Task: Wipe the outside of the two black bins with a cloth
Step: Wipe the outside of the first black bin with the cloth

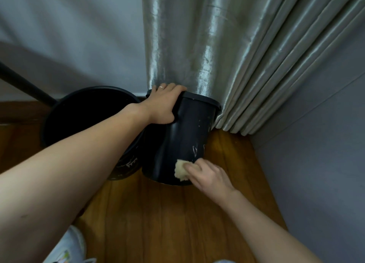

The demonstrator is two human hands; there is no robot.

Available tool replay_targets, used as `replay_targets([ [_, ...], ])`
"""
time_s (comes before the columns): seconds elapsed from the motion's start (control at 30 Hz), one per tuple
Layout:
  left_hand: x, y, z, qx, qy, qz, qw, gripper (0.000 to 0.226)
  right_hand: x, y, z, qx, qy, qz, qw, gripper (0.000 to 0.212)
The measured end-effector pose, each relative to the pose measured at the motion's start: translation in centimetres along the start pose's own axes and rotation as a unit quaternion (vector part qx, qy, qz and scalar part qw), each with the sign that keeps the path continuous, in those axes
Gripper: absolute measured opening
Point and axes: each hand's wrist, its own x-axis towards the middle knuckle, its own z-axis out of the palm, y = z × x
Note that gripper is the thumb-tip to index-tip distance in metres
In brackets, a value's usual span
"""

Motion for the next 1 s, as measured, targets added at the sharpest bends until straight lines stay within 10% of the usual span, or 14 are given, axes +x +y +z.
replay_targets([
  [0.63,1.0,0.0,-0.2,-0.02,-0.021,-0.005,1.0,0.095,-0.9,0.4,0.3,-0.023,-0.04,-0.084,0.995,0.02],
  [0.9,1.2,-0.3,0.5,-0.004,-0.013,0.007,1.0,0.099,5.7,2.6,-3.4,-0.014,0.088,0.137,0.987,0.033],
  [1.0,1.0,-0.5,0.4,-0.003,-0.011,0.014,1.0,0.097,5.1,2.1,-3.2,-0.021,0.07,0.09,0.993,0.031],
])
